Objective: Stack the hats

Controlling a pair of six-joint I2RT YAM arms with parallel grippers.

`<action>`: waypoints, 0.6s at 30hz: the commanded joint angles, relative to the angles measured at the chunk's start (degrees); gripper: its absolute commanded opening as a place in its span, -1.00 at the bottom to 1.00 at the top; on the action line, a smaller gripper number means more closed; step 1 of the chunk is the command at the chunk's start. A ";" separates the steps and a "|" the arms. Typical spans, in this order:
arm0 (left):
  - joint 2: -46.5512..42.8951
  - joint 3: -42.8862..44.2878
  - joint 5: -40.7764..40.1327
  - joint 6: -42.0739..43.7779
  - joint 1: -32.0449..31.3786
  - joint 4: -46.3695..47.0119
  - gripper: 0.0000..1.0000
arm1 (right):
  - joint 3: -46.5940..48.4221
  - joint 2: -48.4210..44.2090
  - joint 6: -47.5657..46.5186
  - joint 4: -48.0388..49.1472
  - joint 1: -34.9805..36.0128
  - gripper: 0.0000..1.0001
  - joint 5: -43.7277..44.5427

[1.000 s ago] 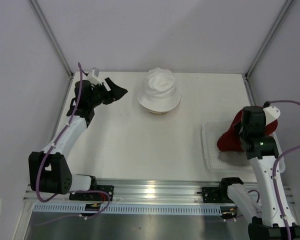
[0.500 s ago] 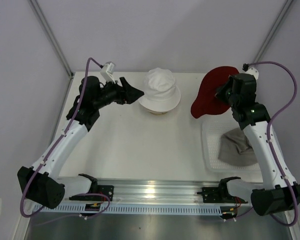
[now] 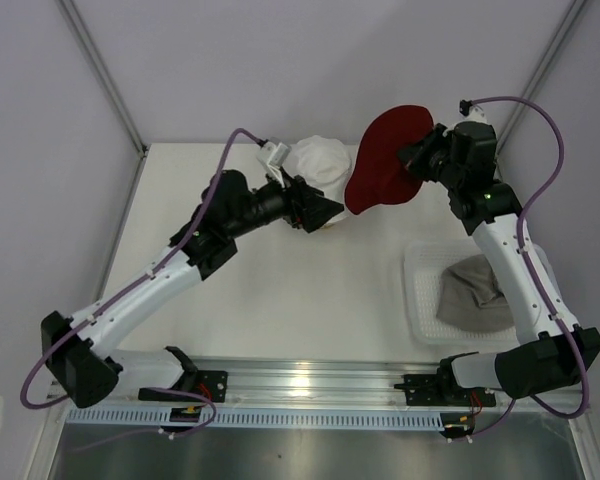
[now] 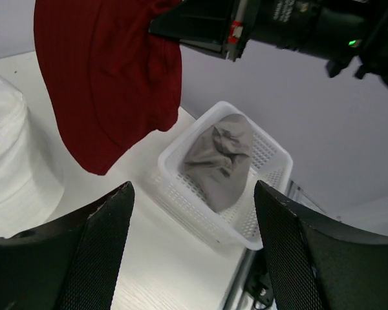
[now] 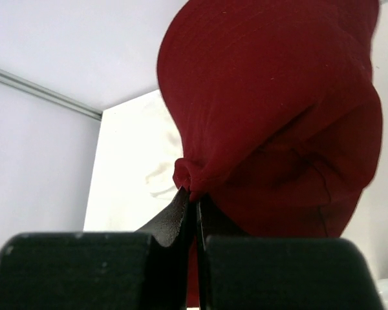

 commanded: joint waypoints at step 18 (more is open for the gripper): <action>25.82 18.90 -25.89 2.24 -13.29 5.54 0.52 | -8.31 -9.34 6.37 4.37 0.76 -1.00 2.03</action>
